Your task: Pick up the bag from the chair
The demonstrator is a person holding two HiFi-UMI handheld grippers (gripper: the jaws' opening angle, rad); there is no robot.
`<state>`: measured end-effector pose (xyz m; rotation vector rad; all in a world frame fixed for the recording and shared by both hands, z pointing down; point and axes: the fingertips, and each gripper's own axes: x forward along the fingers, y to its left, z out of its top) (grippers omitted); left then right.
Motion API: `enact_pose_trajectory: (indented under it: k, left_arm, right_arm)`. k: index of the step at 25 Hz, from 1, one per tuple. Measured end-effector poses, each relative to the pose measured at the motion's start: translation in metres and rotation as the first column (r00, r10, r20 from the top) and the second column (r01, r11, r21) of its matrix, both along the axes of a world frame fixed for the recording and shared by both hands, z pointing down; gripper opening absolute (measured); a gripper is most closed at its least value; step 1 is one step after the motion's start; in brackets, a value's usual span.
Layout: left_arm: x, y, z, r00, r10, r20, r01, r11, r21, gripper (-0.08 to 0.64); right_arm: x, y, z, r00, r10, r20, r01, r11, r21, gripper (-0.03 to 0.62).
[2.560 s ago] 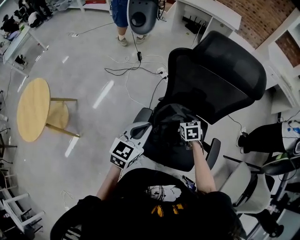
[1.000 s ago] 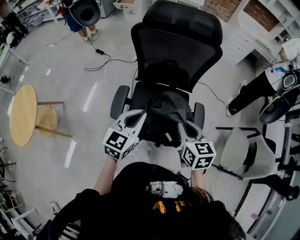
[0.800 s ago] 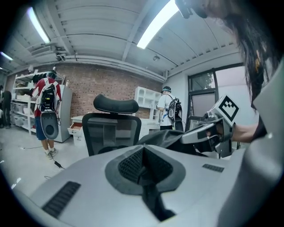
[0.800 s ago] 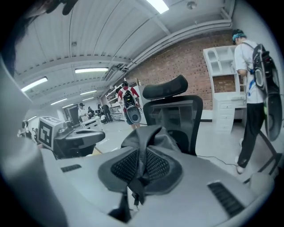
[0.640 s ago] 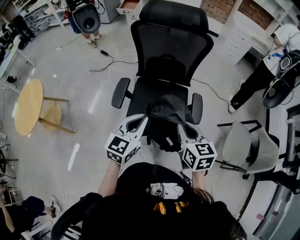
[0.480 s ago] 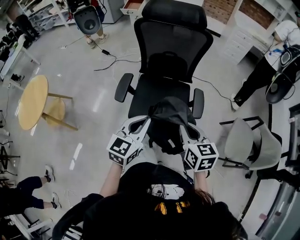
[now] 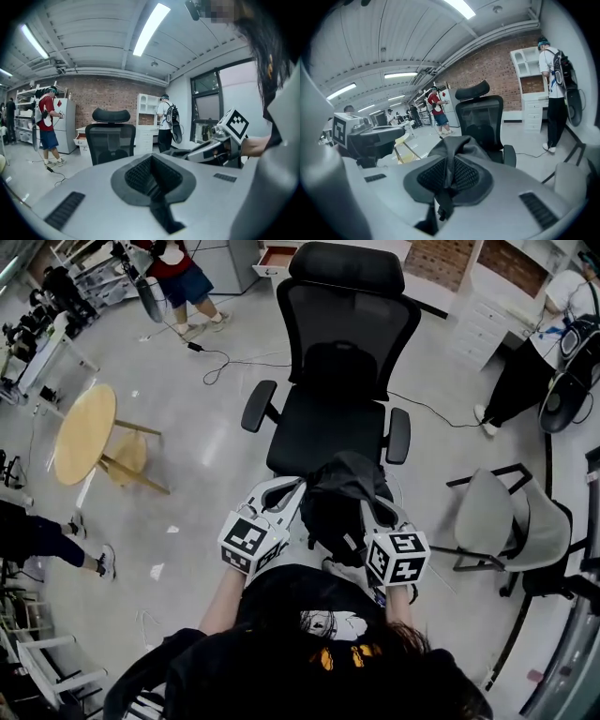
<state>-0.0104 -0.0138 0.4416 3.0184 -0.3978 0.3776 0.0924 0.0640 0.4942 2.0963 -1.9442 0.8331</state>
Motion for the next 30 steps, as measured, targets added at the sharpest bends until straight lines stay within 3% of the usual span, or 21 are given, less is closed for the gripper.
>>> enact_pose_trajectory:
  k: [14,30]
  left_arm:
    - [-0.005,0.018,0.007,0.994,0.037,0.107,-0.037,0.999,0.004,0.005]
    - [-0.025,-0.010,0.013,0.979,0.183,0.089,-0.181,0.983,-0.029,0.005]
  right_arm:
    - [0.001,0.017,0.007,0.999,0.033,0.012,-0.033,0.999,0.011,0.026]
    - [-0.020,0.008,0.007,0.981,0.193,0.006,-0.193,0.981,-0.024,0.026]
